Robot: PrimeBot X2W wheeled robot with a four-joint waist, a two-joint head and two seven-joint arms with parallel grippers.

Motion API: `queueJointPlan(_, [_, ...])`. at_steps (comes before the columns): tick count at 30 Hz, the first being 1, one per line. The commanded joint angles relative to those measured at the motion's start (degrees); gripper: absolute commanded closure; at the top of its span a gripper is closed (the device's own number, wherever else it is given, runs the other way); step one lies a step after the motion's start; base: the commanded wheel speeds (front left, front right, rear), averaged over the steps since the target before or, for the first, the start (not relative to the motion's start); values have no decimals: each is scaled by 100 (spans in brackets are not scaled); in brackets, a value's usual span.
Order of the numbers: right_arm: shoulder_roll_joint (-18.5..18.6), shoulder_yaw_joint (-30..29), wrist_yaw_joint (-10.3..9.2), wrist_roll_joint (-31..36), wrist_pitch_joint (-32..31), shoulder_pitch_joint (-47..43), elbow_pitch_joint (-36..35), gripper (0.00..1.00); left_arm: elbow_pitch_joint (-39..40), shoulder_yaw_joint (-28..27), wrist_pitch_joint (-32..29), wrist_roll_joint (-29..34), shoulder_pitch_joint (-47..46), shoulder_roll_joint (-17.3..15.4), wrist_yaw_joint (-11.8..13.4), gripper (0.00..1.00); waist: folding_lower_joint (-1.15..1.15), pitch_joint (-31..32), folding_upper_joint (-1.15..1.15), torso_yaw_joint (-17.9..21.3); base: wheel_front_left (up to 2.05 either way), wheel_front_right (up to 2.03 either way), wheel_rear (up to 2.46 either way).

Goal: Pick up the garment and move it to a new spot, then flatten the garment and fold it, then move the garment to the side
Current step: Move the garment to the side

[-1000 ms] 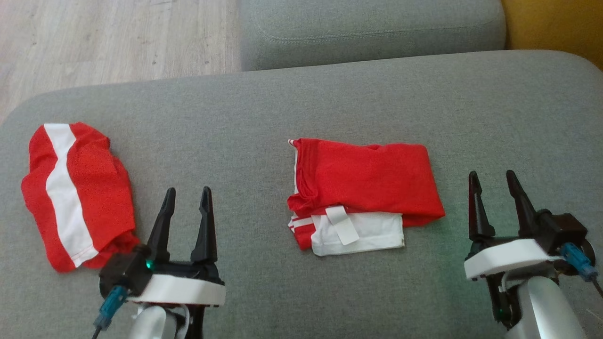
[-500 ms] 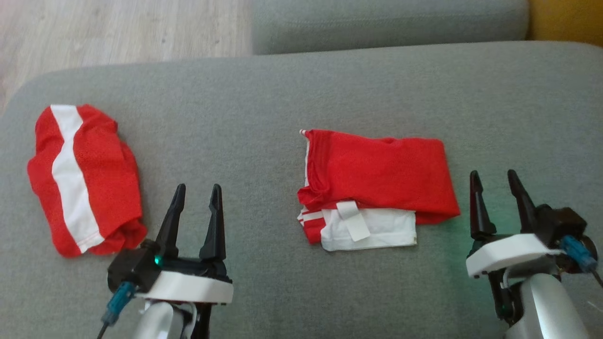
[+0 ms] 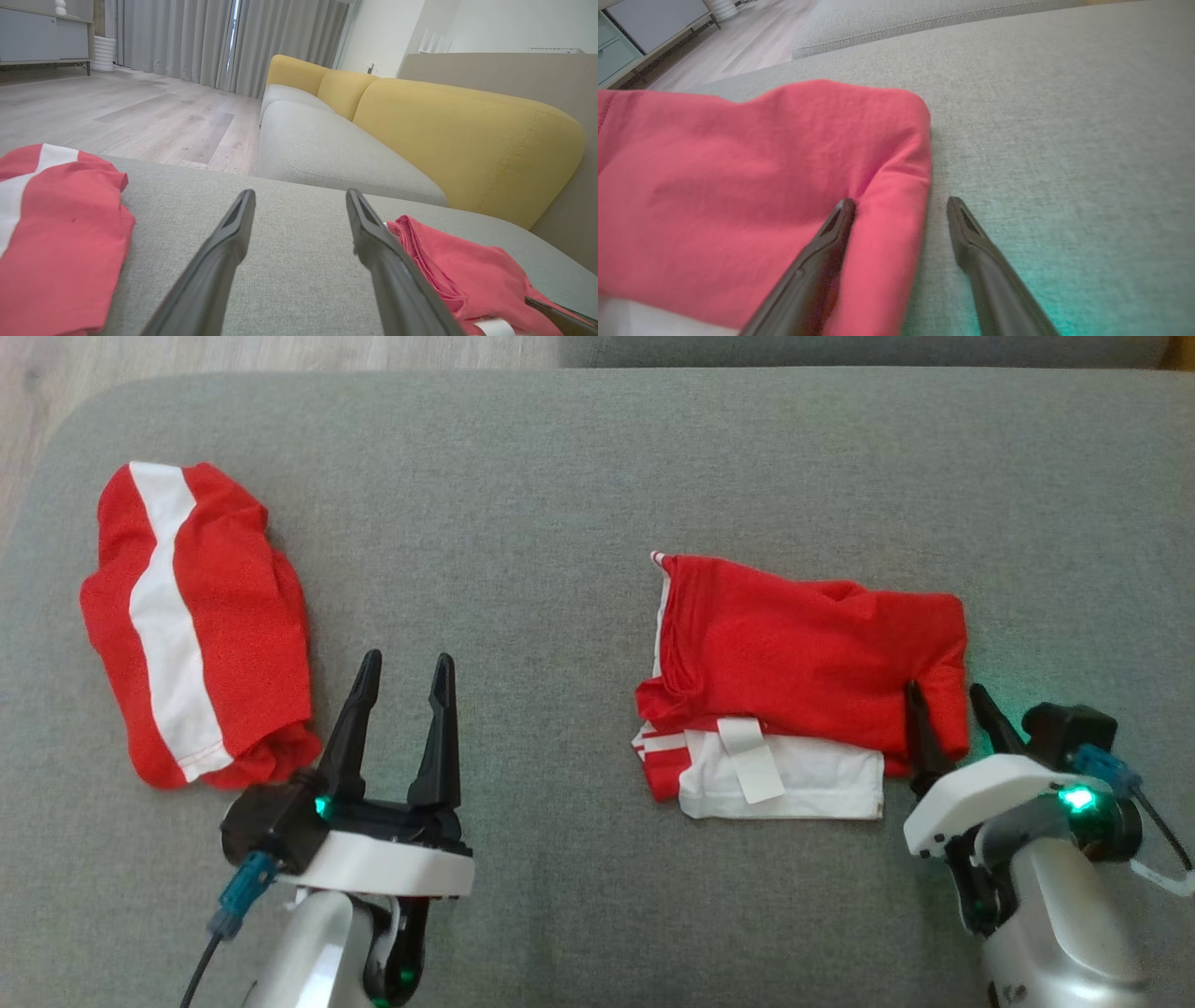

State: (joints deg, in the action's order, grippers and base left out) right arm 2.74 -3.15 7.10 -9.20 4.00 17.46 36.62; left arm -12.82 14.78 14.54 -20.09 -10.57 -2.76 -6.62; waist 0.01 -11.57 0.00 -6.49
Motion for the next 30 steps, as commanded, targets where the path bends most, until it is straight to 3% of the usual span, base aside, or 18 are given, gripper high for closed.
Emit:
queueJointPlan(1, [14, 192, 39, -5, -15, 219, 21, 0, 153, -143, 46, 32, -256, -11, -16, 0, -1, -37, 0, -31, 0, 0, 0])
queueJointPlan(6, [14, 343, 39, -39, 50, 370, 432, 0, 142, -86, 46, 29, -321, -11, -14, 0, -1, -58, 0, -26, 0, 0, 0])
queueJointPlan(7, [14, 361, 39, -6, 89, 402, 485, 69, 144, -81, 46, 32, -330, -11, -12, 0, -1, -49, 0, -8, 0, 0, 0])
queueJointPlan(8, [14, 386, 39, 60, 134, 435, 522, 100, 149, -80, 46, 36, -335, -11, -6, 0, -1, -34, 0, 17, 0, 0, 0])
queueJointPlan(14, [34, 481, 39, 656, 386, 618, 505, 100, 206, -25, 46, 57, -341, -11, -6, 0, -1, 102, 0, 257, 0, 0, 0])
queueJointPlan(18, [310, 717, 39, 940, 461, 732, 293, 100, 262, 143, 46, 62, -404, -11, -9, 0, -1, 145, 0, 485, 0, 0, 0])
queueJointPlan(23, [1090, 1132, 39, 967, 355, 953, -8, 100, 347, 425, 46, 8, -583, -11, 14, 0, -1, 32, 0, 808, 0, 0, 0])
queueJointPlan(24, [1090, 1132, 39, 967, 355, 953, -8, 100, 347, 425, 46, 8, -583, -11, 14, 0, -1, 32, 0, 808, 0, 0, 0])
queueJointPlan(30, [2265, 1354, 39, 692, 181, 1405, -143, 100, 421, 714, 46, 31, -928, -11, 44, 0, -1, -353, 0, 1078, 0, 0, 0])
